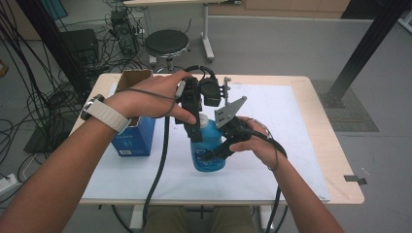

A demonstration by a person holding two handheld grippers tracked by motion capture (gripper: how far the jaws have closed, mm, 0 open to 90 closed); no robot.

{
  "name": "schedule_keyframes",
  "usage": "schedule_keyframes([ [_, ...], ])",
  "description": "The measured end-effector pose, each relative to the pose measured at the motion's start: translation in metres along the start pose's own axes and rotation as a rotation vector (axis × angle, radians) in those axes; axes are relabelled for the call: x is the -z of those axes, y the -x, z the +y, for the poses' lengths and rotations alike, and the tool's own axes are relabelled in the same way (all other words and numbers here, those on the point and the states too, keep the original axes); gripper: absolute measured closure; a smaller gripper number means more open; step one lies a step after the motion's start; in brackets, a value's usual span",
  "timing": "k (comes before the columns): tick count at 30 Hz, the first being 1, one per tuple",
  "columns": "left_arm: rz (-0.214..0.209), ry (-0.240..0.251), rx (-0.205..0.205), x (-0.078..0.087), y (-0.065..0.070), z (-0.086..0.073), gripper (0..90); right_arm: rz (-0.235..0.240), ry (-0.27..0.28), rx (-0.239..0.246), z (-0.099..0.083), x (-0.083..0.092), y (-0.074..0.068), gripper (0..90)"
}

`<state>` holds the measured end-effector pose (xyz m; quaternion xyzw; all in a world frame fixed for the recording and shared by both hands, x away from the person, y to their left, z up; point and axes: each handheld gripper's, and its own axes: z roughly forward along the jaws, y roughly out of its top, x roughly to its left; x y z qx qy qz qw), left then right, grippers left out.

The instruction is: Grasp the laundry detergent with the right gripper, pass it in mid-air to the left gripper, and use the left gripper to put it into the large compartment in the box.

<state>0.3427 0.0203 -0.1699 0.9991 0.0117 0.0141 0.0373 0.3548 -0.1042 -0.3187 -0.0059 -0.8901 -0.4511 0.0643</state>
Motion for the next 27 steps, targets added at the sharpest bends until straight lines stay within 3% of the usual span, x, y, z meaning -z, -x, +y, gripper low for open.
schedule_keyframes([
  [27, -0.001, 0.01, 0.007, -0.0013, 0.0, 0.001, 8.9, 0.006, 0.0, -0.004, 0.0005, -0.001, 0.001, 43.0],
])
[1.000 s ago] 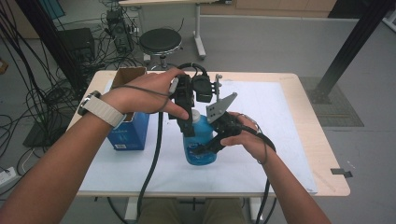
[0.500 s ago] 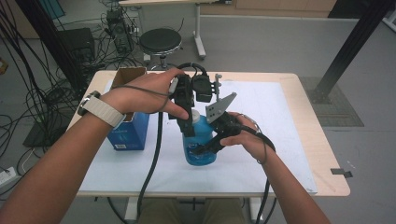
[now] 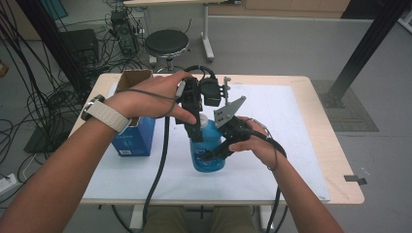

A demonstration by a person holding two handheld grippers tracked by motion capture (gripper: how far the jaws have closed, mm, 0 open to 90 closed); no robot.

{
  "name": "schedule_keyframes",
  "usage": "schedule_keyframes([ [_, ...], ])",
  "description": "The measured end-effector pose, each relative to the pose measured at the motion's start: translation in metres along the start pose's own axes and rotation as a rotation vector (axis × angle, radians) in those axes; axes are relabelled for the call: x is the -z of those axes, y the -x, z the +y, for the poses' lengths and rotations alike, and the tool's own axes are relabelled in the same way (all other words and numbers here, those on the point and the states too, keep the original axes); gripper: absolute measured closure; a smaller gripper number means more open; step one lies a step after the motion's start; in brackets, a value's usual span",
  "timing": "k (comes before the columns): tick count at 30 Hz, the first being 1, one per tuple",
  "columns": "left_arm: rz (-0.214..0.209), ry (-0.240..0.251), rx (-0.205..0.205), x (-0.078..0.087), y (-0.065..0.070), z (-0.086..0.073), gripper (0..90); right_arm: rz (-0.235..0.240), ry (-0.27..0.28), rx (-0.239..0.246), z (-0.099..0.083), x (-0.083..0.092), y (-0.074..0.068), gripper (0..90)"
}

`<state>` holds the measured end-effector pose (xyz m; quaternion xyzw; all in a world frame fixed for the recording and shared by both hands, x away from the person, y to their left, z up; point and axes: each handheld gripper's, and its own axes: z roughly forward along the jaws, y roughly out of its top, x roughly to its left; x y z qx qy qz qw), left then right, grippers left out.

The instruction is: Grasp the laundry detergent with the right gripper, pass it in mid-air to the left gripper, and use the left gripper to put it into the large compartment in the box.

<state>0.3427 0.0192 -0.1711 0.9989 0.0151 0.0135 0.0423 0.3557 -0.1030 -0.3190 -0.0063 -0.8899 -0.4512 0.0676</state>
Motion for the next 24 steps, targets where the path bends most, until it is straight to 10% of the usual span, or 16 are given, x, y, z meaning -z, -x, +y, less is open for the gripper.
schedule_keyframes([
  [24, -0.005, 0.01, 0.001, -0.015, -0.002, 0.002, 9.7, -0.004, 0.01, 0.006, 0.006, 0.005, -0.005, 43.0],
])
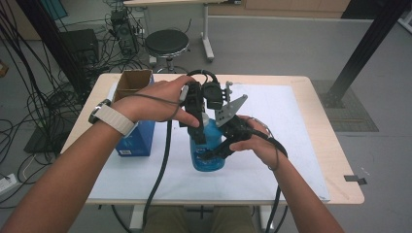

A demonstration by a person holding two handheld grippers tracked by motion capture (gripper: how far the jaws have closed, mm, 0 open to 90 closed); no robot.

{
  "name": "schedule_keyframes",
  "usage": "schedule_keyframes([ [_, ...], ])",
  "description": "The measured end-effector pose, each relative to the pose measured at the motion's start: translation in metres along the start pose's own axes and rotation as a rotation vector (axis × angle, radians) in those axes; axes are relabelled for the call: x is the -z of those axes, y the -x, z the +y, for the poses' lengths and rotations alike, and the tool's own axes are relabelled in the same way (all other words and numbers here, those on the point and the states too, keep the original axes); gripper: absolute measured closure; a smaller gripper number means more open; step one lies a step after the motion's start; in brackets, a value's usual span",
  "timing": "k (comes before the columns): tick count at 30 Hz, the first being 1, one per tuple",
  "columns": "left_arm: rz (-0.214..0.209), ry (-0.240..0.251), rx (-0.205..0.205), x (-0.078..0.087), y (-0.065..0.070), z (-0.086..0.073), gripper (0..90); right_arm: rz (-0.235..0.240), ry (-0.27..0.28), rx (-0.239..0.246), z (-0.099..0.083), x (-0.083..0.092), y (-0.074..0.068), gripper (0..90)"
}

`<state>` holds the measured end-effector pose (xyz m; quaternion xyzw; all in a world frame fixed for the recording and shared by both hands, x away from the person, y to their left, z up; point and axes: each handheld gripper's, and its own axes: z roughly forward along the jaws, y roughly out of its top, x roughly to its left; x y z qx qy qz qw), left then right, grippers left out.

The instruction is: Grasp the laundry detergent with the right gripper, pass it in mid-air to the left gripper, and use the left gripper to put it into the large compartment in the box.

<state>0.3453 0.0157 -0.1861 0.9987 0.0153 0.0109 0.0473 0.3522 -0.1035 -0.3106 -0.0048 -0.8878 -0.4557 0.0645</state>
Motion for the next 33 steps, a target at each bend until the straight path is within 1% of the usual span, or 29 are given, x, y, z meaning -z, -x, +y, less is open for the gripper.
schedule_keyframes([
  [3, -0.002, 0.009, -0.003, -0.002, 0.001, 0.001, 9.7, -0.003, 0.002, 0.007, 0.002, 0.0, -0.001, 43.1],
  [5, -0.002, 0.006, -0.007, -0.003, 0.001, 0.002, 9.7, -0.001, 0.003, 0.001, 0.003, 0.0, -0.001, 43.1],
  [6, -0.004, 0.006, -0.007, -0.003, 0.001, 0.002, 9.9, -0.006, 0.011, 0.013, 0.003, 0.0, -0.001, 43.0],
  [13, -0.008, 0.0, -0.01, -0.007, 0.002, 0.001, 11.3, -0.001, 0.012, 0.025, 0.005, 0.001, -0.002, 43.1],
  [14, -0.008, 0.0, -0.01, -0.008, 0.002, 0.001, 11.4, -0.01, 0.011, 0.027, 0.005, 0.002, -0.002, 43.0],
  [15, -0.01, 0.001, -0.01, -0.008, 0.002, 0.001, 11.5, -0.009, 0.012, 0.026, 0.005, 0.002, -0.002, 43.0],
  [16, -0.009, 0.001, -0.01, -0.008, 0.002, 0.001, 11.8, 0.001, 0.016, 0.017, 0.006, 0.003, -0.002, 43.1],
  [22, -0.011, 0.002, -0.017, -0.01, 0.002, 0.002, 13.5, -0.004, 0.02, 0.021, 0.006, 0.003, -0.003, 43.0],
  [24, -0.011, 0.002, -0.018, -0.011, 0.002, 0.002, 13.7, 0.003, 0.021, 0.016, 0.006, 0.004, -0.003, 43.0],
  [26, -0.014, 0.001, -0.019, -0.011, 0.002, 0.002, 14.3, -0.003, 0.021, 0.02, 0.006, 0.004, -0.003, 43.1],
  [28, -0.014, 0.001, -0.021, -0.012, 0.002, 0.002, 14.9, 0.005, 0.025, 0.01, 0.006, 0.004, -0.004, 43.0],
  [33, -0.019, 0.005, -0.025, -0.013, 0.002, 0.003, 18.0, 0.002, 0.023, 0.02, 0.006, 0.004, -0.003, 43.1],
])
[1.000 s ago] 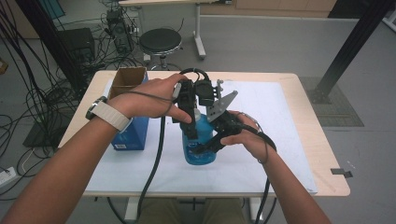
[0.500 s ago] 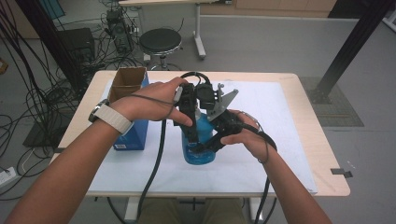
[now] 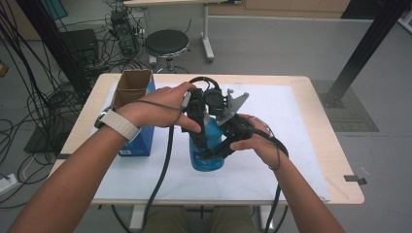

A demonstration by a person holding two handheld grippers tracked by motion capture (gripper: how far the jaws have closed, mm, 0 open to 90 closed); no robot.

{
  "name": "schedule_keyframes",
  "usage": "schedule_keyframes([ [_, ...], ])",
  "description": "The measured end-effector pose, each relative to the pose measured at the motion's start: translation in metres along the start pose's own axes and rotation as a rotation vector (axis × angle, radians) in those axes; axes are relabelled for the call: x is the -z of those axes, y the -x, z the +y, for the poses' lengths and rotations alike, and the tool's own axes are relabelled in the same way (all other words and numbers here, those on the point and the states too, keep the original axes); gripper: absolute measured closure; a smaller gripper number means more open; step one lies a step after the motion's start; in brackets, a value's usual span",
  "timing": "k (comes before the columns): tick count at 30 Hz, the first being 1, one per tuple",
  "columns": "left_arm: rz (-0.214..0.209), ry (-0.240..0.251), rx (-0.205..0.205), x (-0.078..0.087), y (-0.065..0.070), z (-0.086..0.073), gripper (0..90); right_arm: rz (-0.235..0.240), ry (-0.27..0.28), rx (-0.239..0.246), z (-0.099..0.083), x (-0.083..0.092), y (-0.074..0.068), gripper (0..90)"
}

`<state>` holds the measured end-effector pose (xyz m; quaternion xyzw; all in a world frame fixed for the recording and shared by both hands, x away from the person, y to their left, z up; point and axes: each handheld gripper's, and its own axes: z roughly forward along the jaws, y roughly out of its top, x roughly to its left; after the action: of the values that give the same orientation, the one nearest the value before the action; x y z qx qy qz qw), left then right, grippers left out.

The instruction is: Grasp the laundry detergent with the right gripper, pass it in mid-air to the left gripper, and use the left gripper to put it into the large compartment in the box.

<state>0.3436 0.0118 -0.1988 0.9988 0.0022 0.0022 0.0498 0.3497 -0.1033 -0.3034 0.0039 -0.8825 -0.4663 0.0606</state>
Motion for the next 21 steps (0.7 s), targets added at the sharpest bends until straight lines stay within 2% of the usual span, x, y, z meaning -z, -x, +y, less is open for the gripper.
schedule_keyframes([
  [4, -0.002, -0.001, -0.004, -0.0006, 0.0001, 0.0, 20.8, 0.016, 0.004, -0.015, -0.0002, -0.0001, -0.0011, 43.0],
  [19, -0.027, -0.002, -0.007, -0.001, -0.0004, 0.0, 32.7, 0.007, 0.002, 0.005, -0.0001, -0.0008, -0.0011, 43.0],
  [21, -0.032, 0.001, 0.0, -0.0017, -0.0001, -0.0001, 32.9, 0.018, 0.002, -0.002, 0.0, -0.0009, -0.0018, 43.1],
])
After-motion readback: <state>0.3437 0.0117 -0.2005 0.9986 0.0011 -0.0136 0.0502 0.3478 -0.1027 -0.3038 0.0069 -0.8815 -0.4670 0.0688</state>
